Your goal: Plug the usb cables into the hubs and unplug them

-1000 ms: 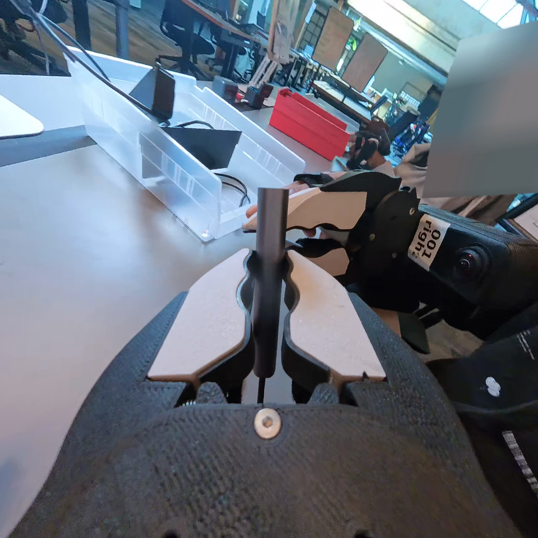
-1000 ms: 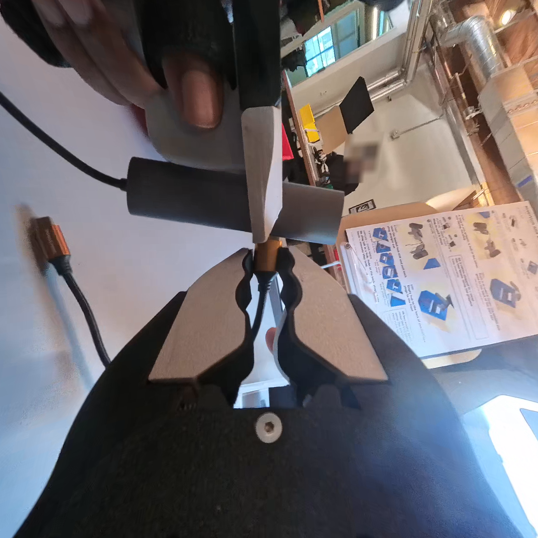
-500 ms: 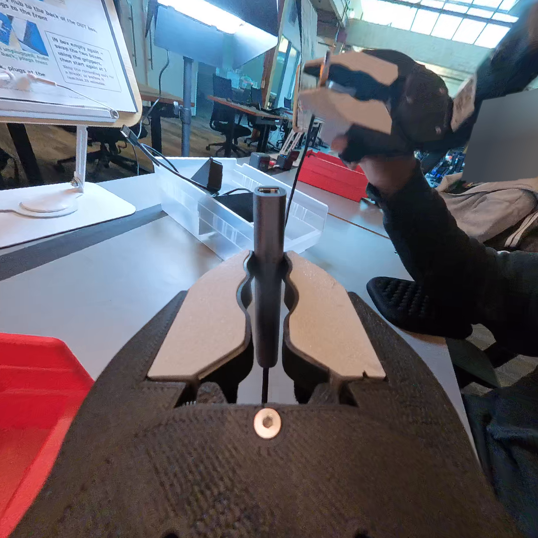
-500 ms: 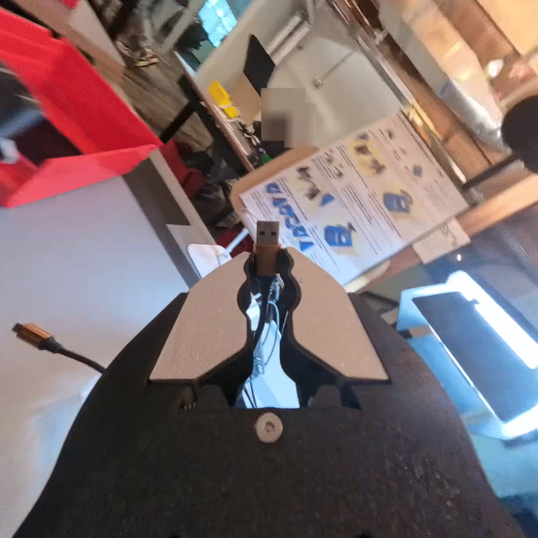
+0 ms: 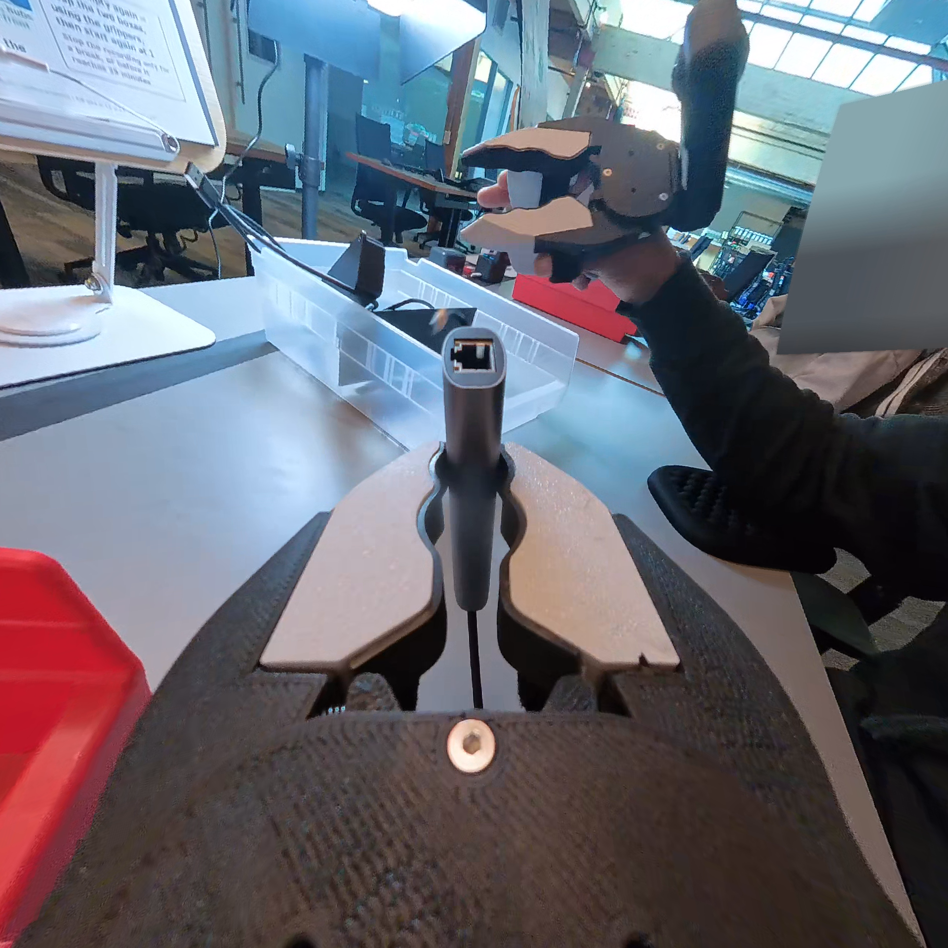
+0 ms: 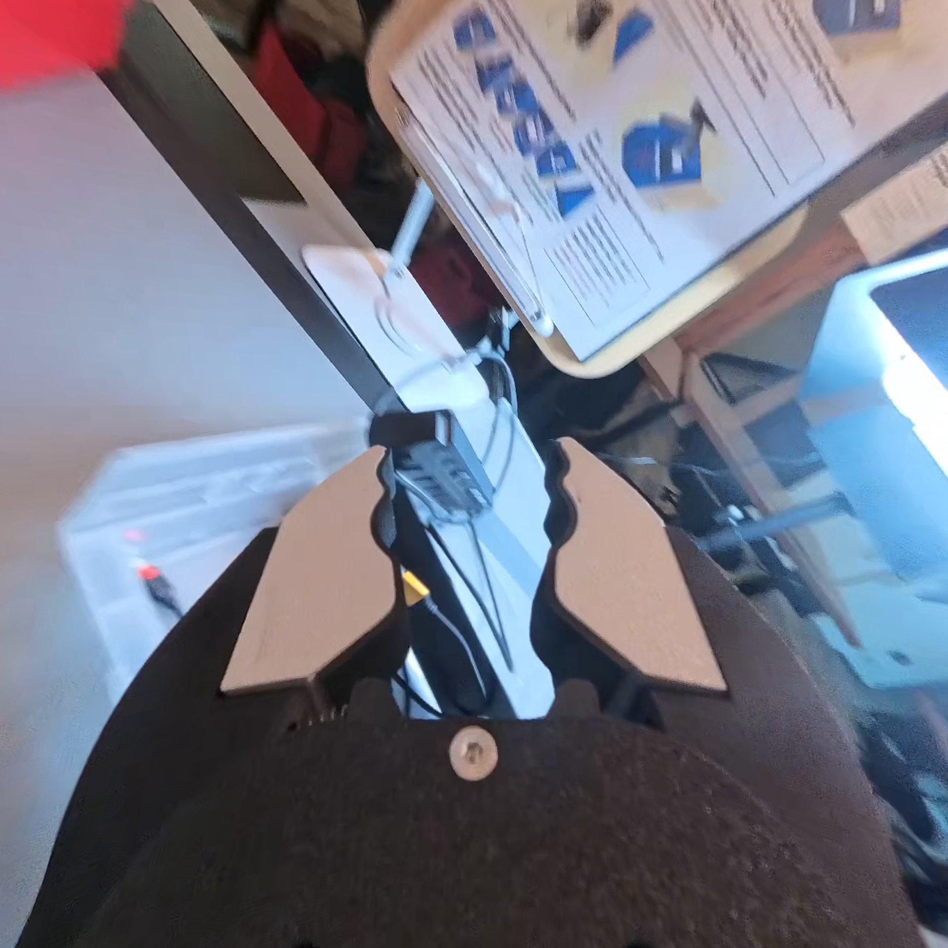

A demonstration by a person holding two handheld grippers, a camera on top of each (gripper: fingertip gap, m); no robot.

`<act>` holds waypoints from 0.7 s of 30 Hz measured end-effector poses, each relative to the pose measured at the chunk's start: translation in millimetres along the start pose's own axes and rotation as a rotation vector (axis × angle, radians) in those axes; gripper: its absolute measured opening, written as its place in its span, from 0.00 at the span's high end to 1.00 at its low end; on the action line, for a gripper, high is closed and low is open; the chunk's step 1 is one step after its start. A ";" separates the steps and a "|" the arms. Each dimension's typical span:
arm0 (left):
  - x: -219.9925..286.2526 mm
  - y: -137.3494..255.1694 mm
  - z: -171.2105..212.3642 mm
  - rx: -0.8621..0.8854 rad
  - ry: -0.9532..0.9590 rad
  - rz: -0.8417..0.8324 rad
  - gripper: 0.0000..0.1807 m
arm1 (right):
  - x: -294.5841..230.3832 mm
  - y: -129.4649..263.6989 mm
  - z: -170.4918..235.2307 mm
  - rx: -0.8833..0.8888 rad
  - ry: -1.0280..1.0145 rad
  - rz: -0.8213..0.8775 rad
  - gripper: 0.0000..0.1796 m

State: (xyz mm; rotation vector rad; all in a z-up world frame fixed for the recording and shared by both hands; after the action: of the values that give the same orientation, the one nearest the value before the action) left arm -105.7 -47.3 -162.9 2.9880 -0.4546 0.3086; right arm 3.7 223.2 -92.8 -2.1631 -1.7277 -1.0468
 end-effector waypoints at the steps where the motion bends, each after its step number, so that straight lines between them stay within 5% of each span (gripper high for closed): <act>1: 0.5 0.6 -1.2 0.008 -0.004 0.003 0.91 | -7.0 3.4 -9.7 0.038 -0.022 -0.053 0.68; 10: 15.5 3.9 -11.9 0.141 -0.047 0.097 0.90 | -175.8 13.6 -72.4 0.230 -0.161 -0.924 0.66; 11: 17.1 3.5 -11.5 0.137 -0.067 0.100 0.90 | -193.6 10.0 -76.2 0.245 -0.174 -0.945 0.65; 13: 18.3 4.5 -11.0 0.134 -0.104 0.097 0.90 | -208.8 8.4 -81.7 0.308 -0.183 -0.942 0.87; 16: 14.4 12.9 -19.3 0.188 -0.091 0.073 0.86 | -185.5 13.5 -86.1 0.332 -0.174 -0.929 0.90; 21: -5.7 24.4 -24.9 0.210 -0.050 -0.012 0.78 | -80.3 32.8 -98.3 0.374 -0.071 -0.603 0.91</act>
State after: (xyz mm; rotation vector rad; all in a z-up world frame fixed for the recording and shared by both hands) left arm -123.0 -65.6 -138.1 3.2075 -0.4344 0.2984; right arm -12.5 97.0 -61.0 -1.5014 -2.4531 -0.6688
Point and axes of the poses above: each gripper's, where its closed fingertips meet, y back along the fingers, z out of its underside, x = y × z across the jaws, the point moved 6 cm from there along y, back along the fingers, and after that the axes turned 3 degrees about -y, right-handed, at the moved point
